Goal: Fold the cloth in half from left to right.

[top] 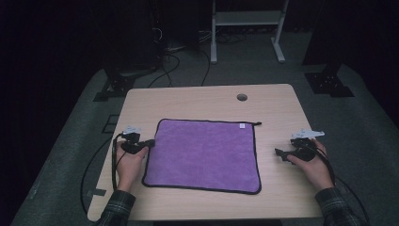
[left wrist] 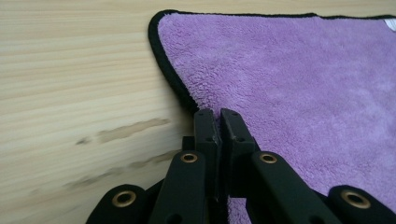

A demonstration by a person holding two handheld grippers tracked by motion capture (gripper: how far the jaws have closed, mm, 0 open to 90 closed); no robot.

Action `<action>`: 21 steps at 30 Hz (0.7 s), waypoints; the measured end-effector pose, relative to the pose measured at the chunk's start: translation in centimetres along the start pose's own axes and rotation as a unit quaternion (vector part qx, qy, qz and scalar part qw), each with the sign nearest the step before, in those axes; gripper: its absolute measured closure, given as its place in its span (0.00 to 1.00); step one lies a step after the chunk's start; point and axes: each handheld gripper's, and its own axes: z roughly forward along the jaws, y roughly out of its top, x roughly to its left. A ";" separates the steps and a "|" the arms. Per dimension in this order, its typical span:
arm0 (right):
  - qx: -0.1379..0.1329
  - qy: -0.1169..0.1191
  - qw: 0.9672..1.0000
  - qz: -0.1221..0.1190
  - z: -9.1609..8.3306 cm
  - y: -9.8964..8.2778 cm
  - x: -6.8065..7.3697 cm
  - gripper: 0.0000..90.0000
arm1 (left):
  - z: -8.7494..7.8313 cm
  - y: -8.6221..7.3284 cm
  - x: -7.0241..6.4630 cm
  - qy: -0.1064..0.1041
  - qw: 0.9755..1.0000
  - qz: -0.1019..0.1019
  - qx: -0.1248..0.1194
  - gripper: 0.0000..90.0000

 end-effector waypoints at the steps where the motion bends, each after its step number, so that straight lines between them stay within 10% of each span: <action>1: 0.000 0.000 1.000 0.000 0.0 0.0 0.0 0.17 | -0.2 0.0 0.3 0.004 1.000 -0.003 -0.002 0.96; 6: 0.000 0.000 1.000 0.000 0.0 0.0 0.0 0.17 | -1.1 -0.1 1.1 0.035 0.999 -0.002 -0.005 0.96; 11: 0.000 0.000 1.000 0.000 0.0 0.0 0.0 0.17 | -1.4 0.2 0.7 -0.005 0.999 -0.020 -0.028 0.96; 21: 0.000 0.000 1.000 0.001 0.0 0.0 0.0 0.16 | -0.3 1.9 -2.7 -0.076 0.996 0.009 -0.048 0.96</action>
